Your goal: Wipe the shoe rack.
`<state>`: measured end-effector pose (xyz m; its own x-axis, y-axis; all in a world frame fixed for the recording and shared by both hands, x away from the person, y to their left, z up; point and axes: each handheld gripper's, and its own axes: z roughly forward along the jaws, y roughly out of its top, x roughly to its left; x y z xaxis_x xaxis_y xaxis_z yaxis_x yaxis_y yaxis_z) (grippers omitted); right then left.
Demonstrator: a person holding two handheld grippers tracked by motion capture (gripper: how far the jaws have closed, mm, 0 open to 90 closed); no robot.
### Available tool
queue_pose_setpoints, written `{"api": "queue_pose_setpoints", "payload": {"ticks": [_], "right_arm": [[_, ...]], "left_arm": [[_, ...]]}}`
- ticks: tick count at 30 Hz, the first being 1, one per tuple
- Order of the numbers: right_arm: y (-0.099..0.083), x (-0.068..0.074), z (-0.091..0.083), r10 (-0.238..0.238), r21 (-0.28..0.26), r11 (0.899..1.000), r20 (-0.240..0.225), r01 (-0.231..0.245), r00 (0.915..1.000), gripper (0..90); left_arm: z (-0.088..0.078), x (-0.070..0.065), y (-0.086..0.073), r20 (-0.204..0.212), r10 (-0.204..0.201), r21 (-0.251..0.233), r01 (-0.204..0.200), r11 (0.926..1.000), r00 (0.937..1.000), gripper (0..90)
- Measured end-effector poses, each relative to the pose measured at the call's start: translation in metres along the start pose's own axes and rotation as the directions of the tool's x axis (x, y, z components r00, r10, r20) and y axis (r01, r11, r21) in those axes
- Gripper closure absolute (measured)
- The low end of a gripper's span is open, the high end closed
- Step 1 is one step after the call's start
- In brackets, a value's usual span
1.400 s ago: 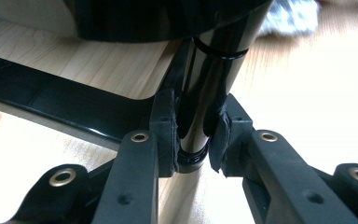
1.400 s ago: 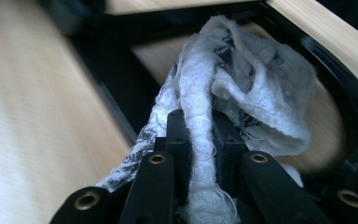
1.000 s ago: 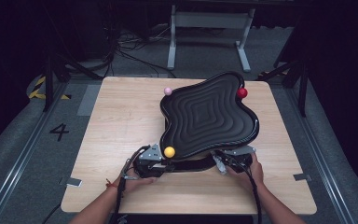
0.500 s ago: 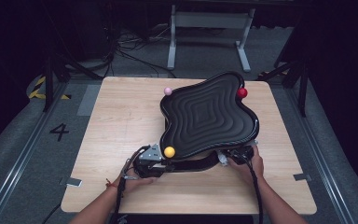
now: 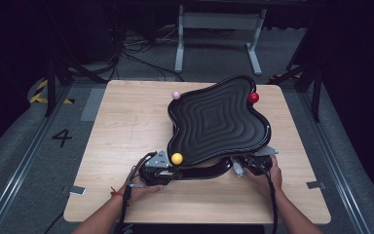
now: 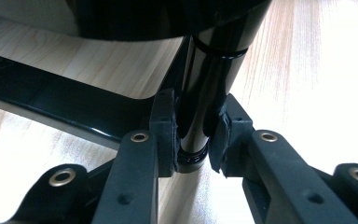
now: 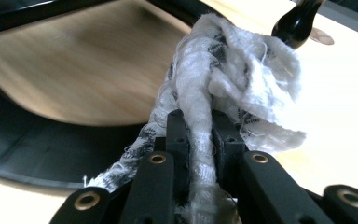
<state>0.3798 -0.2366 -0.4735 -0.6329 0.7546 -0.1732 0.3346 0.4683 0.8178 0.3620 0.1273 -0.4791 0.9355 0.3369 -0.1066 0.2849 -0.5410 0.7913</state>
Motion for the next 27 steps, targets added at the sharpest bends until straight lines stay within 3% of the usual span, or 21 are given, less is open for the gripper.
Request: {"api": "queue_pose_setpoints", "payload": {"ticks": [5,9,12,19,27], "right_arm": [[-0.004,0.01,-0.007,-0.008,0.001,1.0,-0.014,0.008,0.9999,80.2],[-0.001,0.026,-0.007,-0.097,0.001,0.995,-0.026,0.097,0.995,80.0],[0.001,0.039,-0.005,-0.131,-0.004,0.991,-0.052,0.131,0.9901,80.2],[0.008,0.061,-0.001,-0.151,-0.016,0.989,-0.101,0.15,0.9834,80.3],[0.025,0.106,0.01,-0.208,-0.045,0.978,-0.202,0.203,0.957,80.1]], "left_arm": [[0.0,0.0,0.0,-0.001,-0.001,0.0,0.001,1.0,1.0,72.9],[0.0,0.0,0.0,-0.002,-0.001,0.001,0.001,1.0,1.0,73.0],[0.0,0.0,0.0,-0.002,-0.001,0.0,0.001,1.0,1.0,73.0],[0.0,0.0,0.0,-0.003,0.0,0.0,0.0,1.0,1.0,73.0],[0.0,0.0,0.0,-0.003,0.004,0.003,-0.004,1.0,1.0,73.0]]}}
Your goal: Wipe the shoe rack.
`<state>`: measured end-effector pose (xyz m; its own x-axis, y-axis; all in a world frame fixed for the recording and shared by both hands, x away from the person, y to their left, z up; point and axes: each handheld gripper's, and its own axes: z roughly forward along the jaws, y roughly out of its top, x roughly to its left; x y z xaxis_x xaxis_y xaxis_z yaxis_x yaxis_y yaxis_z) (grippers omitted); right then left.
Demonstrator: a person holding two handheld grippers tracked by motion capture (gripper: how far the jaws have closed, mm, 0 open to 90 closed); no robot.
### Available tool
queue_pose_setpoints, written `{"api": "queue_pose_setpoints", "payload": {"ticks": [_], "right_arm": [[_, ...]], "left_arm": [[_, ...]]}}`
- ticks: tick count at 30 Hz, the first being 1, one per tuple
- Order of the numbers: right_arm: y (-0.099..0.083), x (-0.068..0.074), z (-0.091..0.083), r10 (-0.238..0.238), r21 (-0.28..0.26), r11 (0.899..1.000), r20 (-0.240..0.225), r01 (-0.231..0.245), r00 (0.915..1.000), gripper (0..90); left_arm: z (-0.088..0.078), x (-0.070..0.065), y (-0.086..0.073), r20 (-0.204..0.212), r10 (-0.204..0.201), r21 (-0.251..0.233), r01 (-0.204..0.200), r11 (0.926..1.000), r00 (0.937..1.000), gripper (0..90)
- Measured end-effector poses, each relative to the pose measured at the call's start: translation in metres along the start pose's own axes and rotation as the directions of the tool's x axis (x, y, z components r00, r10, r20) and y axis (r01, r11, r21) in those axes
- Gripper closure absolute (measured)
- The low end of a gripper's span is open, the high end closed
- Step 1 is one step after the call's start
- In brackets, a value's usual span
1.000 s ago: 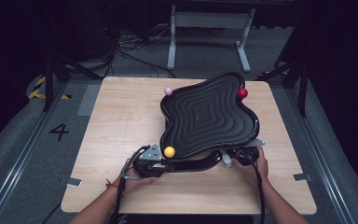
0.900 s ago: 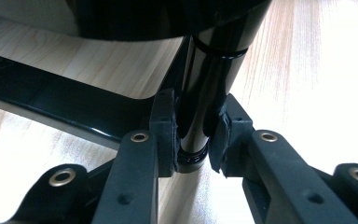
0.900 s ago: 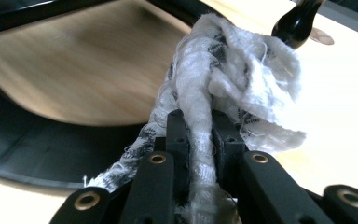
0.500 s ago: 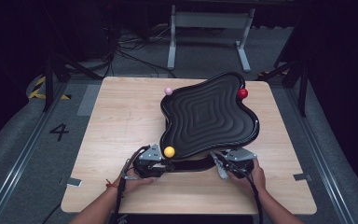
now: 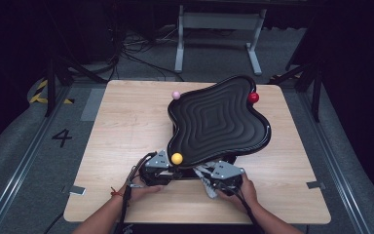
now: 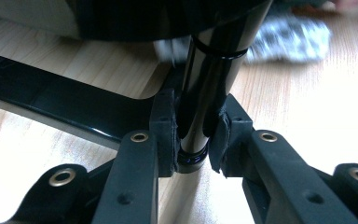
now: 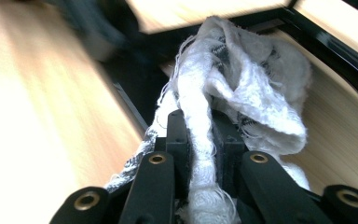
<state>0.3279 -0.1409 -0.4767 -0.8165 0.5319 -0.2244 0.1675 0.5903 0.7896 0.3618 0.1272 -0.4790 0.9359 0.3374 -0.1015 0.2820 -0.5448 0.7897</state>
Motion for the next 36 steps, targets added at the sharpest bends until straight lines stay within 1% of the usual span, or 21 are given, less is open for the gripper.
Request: {"api": "queue_pose_setpoints", "payload": {"ticks": [2,3,4,5,6,8,10,12,14,17,18,20,23,25,26,29,32,34,36], "right_arm": [[0.006,0.008,0.004,-0.013,-0.006,1.0,-0.022,0.013,0.9997,79.8],[0.007,0.012,0.006,-0.011,-0.006,1.0,-0.036,0.01,0.9993,79.6],[0.009,0.016,0.007,-0.017,-0.008,1.0,-0.042,0.017,0.999,79.4],[0.01,0.018,0.008,-0.036,-0.01,0.999,-0.042,0.036,0.9985,79.2],[0.012,0.022,0.009,-0.037,-0.011,0.999,-0.052,0.036,0.998,79.1],[0.013,0.026,0.01,-0.065,-0.015,0.998,-0.052,0.064,0.9966,79.0],[0.012,0.025,0.009,-0.076,-0.011,0.997,-0.059,0.076,0.9954,79.3],[0.01,0.022,0.008,-0.076,-0.015,0.997,-0.069,0.075,0.9947,79.5],[0.008,0.021,0.006,-0.097,-0.013,0.995,-0.061,0.097,0.9934,79.6],[0.005,0.016,0.003,-0.095,-0.009,0.995,-0.058,0.095,0.9938,79.6],[0.004,0.014,0.002,-0.098,-0.01,0.995,-0.054,0.098,0.9937,79.6],[0.001,0.01,-0.002,-0.079,-0.002,0.997,-0.051,0.079,0.9956,79.6],[-0.004,0.002,-0.007,-0.069,-0.004,0.998,-0.045,0.069,0.9966,79.5],[-0.008,-0.002,-0.011,-0.082,-0.006,0.997,-0.007,0.082,0.9966,79.7],[-0.011,-0.005,-0.012,-0.079,-0.008,0.997,0.001,0.079,0.9969,79.7],[-0.016,-0.019,-0.017,-0.047,0.006,0.999,0.038,0.046,0.9982,79.8],[-0.023,-0.037,-0.02,0.0,0.012,1.0,0.077,-0.001,0.997,79.9],[-0.029,-0.049,-0.021,0.034,0.02,0.999,0.108,-0.036,0.9936,79.9],[-0.034,-0.062,-0.022,0.061,0.009,0.998,0.126,-0.063,0.9901,79.9]], "left_arm": [[0.0,0.0,0.0,0.0,0.001,0.0,-0.001,1.0,1.0,72.9],[0.0,0.0,0.0,0.0,0.0,0.0,0.0,1.0,1.0,73.0],[0.0,0.0,0.0,0.0,-0.001,0.001,0.001,1.0,1.0,72.9],[0.0,0.0,0.0,0.001,-0.001,0.001,0.001,1.0,1.0,72.9],[0.0,0.0,0.0,0.0,0.0,0.001,0.0,1.0,1.0,72.9],[0.0,0.0,0.0,0.0,0.001,0.001,-0.001,1.0,1.0,72.9],[0.0,0.0,0.0,0.0,0.001,0.0,-0.001,1.0,1.0,72.9],[0.0,0.0,0.0,-0.001,0.001,0.0,-0.001,1.0,1.0,72.9],[0.0,0.0,0.0,-0.002,0.002,-0.002,-0.002,1.0,1.0,72.9],[0.0,0.0,0.0,-0.001,0.002,0.0,-0.002,1.0,1.0,72.9],[0.0,0.0,0.0,-0.001,0.003,-0.001,-0.003,1.0,1.0,73.0],[0.0,0.0,0.0,-0.001,0.003,0.001,-0.003,1.0,1.0,72.9],[0.0,0.0,0.0,-0.001,0.004,0.001,-0.004,1.0,1.0,73.0],[0.0,0.0,0.0,-0.001,0.003,0.001,-0.003,1.0,1.0,73.0],[0.0,0.0,0.0,-0.001,0.003,0.001,-0.003,1.0,1.0,73.0],[0.0,0.0,0.0,0.0,0.001,0.0,-0.001,1.0,1.0,73.0],[0.0,0.0,0.0,0.0,0.001,0.001,-0.001,1.0,1.0,73.0],[0.0,0.0,0.0,0.0,0.001,0.0,-0.001,1.0,1.0,73.0],[0.0,0.0,0.0,0.0,0.0,0.0,0.0,1.0,1.0,73.0]]}}
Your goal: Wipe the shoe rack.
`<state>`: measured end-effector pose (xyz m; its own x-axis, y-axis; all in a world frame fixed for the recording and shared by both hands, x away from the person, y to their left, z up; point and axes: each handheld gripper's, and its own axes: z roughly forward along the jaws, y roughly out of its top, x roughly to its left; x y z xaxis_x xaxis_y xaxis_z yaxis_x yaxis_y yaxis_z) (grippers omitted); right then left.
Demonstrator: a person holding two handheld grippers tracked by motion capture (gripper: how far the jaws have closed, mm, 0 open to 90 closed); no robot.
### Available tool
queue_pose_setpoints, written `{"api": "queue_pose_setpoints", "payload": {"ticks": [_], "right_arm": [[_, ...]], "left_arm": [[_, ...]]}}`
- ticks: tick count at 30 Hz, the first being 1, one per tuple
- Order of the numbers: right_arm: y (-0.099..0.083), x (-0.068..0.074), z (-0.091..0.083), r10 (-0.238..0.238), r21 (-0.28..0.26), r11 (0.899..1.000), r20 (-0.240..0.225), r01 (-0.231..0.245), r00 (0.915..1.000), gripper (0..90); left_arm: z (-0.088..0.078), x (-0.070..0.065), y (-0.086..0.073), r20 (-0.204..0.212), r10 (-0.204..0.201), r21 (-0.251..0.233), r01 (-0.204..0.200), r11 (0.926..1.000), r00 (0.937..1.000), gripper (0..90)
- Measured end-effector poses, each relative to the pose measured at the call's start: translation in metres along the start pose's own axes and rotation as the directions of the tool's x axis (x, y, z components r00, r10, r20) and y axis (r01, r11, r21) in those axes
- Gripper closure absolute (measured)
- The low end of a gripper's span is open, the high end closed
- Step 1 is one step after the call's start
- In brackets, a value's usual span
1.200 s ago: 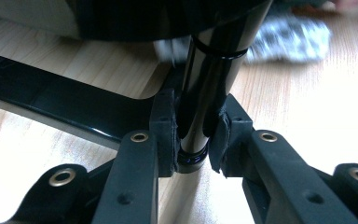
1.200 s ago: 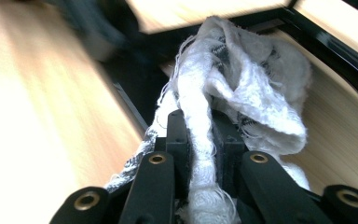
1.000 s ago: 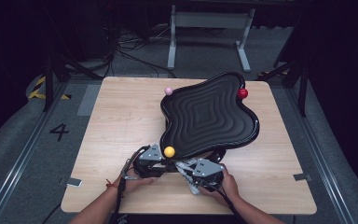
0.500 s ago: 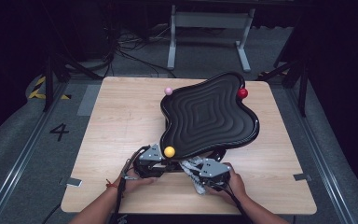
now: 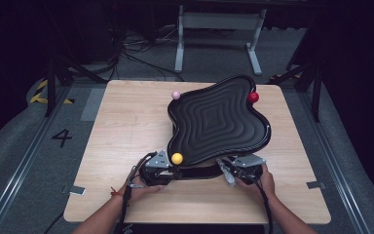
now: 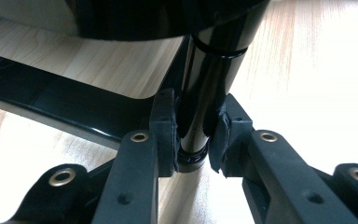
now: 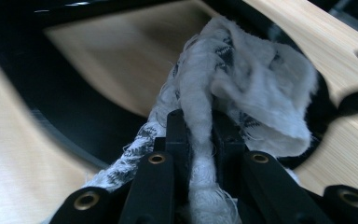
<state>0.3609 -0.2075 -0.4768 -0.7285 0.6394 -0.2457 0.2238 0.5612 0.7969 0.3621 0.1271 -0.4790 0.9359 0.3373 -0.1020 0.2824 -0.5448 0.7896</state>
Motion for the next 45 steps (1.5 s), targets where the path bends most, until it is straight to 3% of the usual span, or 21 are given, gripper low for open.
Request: {"api": "queue_pose_setpoints", "payload": {"ticks": [3,5,6,7,15,18,24,29,35,38,41,45], "right_arm": [[-0.005,-0.01,0.0,0.081,0.002,0.997,-0.003,-0.081,0.9967,80.0],[-0.005,-0.015,0.002,0.065,-0.022,0.998,0.011,-0.064,0.9978,80.1],[-0.005,-0.014,0.002,0.089,-0.003,0.996,0.01,-0.089,0.996,80.1],[-0.004,-0.017,0.003,0.062,-0.016,0.998,0.028,-0.062,0.9977,80.1],[-0.005,-0.035,0.006,0.119,-0.019,0.993,0.073,-0.118,0.9902,80.2],[-0.006,-0.042,0.006,0.117,-0.008,0.993,0.112,-0.117,0.9868,80.2],[-0.01,-0.051,0.006,0.138,-0.007,0.99,0.127,-0.138,0.9823,80.1],[-0.009,-0.048,0.005,0.142,-0.001,0.99,0.125,-0.143,0.9819,80.4],[-0.009,-0.036,-0.001,0.118,0.0,0.993,0.082,-0.119,0.9896,80.3],[-0.007,-0.026,-0.005,0.101,0.019,0.995,0.041,-0.102,0.994,80.2],[-0.007,-0.016,-0.009,0.055,0.017,0.998,0.012,-0.055,0.9984,80.2],[-0.004,0.004,-0.011,0.036,0.022,0.999,-0.034,-0.035,0.9988,80.2]], "left_arm": [[0.0,0.0,0.0,0.001,-0.004,-0.004,0.004,1.0,1.0,73.0],[0.0,0.0,0.0,0.004,-0.006,-0.004,0.006,1.0,1.0,72.9],[0.0,0.0,0.0,0.004,-0.006,-0.004,0.006,1.0,1.0,73.0],[0.0,0.0,0.0,0.004,-0.006,-0.004,0.006,1.0,1.0,72.9],[0.0,0.0,0.0,0.001,-0.004,-0.004,0.004,1.0,1.0,73.0],[0.0,0.0,0.0,0.002,-0.006,-0.004,0.006,1.0,1.0,73.0],[0.0,0.0,0.0,0.005,-0.008,-0.002,0.008,1.0,1.0,73.0],[0.0,0.0,0.0,0.003,-0.006,-0.003,0.006,1.0,1.0,72.9],[0.0,0.0,0.0,-0.002,-0.006,-0.002,0.006,1.0,1.0,72.9],[0.0,0.0,0.0,-0.003,-0.002,-0.001,0.002,1.0,1.0,72.9],[0.0,-0.001,0.0,-0.006,-0.003,-0.001,0.003,1.0,1.0,72.9],[0.0,-0.001,0.0,-0.006,-0.003,-0.001,0.003,1.0,1.0,72.9]]}}
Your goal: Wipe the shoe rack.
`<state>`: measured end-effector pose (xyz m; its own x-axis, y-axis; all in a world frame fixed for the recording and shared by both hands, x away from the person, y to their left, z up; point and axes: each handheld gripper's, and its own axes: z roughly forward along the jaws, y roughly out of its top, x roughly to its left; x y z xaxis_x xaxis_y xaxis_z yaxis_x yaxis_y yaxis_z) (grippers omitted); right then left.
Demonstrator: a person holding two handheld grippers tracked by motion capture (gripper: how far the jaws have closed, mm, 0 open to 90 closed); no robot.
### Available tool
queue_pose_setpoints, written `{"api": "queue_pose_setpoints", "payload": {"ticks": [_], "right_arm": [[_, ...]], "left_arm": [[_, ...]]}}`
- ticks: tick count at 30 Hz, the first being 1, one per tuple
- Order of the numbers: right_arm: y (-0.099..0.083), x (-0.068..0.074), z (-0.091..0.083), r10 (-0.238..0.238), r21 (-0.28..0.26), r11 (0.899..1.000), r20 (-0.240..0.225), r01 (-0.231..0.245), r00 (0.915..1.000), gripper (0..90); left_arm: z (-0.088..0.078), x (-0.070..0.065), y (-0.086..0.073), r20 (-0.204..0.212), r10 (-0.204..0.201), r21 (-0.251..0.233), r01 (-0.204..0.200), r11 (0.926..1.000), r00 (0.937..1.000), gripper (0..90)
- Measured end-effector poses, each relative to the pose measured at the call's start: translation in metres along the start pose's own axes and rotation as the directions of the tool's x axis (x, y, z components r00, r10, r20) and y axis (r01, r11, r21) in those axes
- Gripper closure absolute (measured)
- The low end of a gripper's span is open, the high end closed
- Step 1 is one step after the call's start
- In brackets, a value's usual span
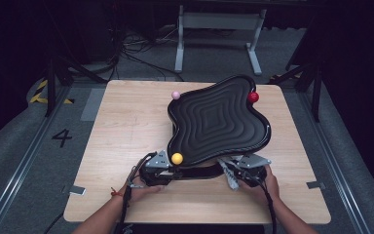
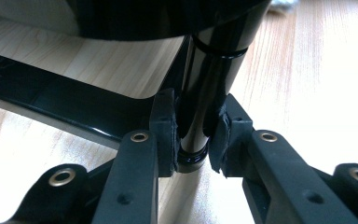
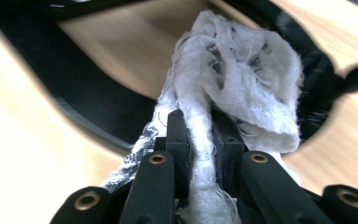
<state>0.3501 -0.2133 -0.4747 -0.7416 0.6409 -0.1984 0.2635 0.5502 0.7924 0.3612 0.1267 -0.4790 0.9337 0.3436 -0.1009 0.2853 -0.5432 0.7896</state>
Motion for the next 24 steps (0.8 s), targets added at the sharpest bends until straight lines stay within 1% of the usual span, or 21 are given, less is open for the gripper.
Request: {"api": "queue_pose_setpoints", "payload": {"ticks": [3,7,9,13,15,17,19,20,22,24], "right_arm": [[0.005,0.016,0.001,-0.04,0.0,0.999,-0.028,0.04,0.9988,80.2],[0.011,0.03,0.006,-0.049,-0.019,0.999,-0.062,0.048,0.9969,80.2],[0.013,0.035,0.008,-0.057,-0.023,0.998,-0.065,0.055,0.9963,80.2],[0.02,0.049,0.014,-0.078,-0.037,0.996,-0.092,0.075,0.9926,80.2],[0.023,0.057,0.017,-0.077,-0.037,0.997,-0.114,0.073,0.9906,80.0],[0.027,0.066,0.019,-0.099,-0.04,0.995,-0.127,0.095,0.9869,79.7],[0.029,0.072,0.02,-0.127,-0.038,0.992,-0.129,0.123,0.9835,79.7],[0.029,0.073,0.019,-0.14,-0.037,0.99,-0.128,0.136,0.9819,79.8],[0.026,0.072,0.018,-0.144,-0.044,0.989,-0.134,0.139,0.9805,80.0],[0.024,0.07,0.015,-0.152,-0.037,0.988,-0.126,0.148,0.9803,80.2]], "left_arm": [[0.0,0.0,0.0,-0.001,-0.001,0.0,0.001,1.0,1.0,72.9],[0.0,0.0,0.0,-0.002,0.0,0.004,0.0,1.0,1.0,72.9],[0.0,0.0,0.0,-0.001,-0.002,0.0,0.002,1.0,1.0,72.9],[0.0,-0.001,0.0,-0.004,-0.003,0.002,0.003,1.0,1.0,72.9],[0.0,-0.001,0.0,-0.008,0.0,0.001,0.0,1.0,1.0,73.0],[0.0,-0.002,0.0,-0.016,0.009,0.005,-0.009,0.9999,0.9998,73.0],[0.0,-0.003,0.0,-0.02,0.013,0.007,-0.013,0.9999,0.9997,73.1],[0.0,-0.003,0.0,-0.021,0.016,0.011,-0.016,0.9998,0.9996,73.1],[0.001,-0.004,0.0,-0.018,0.022,0.003,-0.022,0.9998,0.9996,73.2],[0.001,-0.004,0.0,-0.018,0.031,0.007,-0.031,0.9995,0.9994,73.2]]}}
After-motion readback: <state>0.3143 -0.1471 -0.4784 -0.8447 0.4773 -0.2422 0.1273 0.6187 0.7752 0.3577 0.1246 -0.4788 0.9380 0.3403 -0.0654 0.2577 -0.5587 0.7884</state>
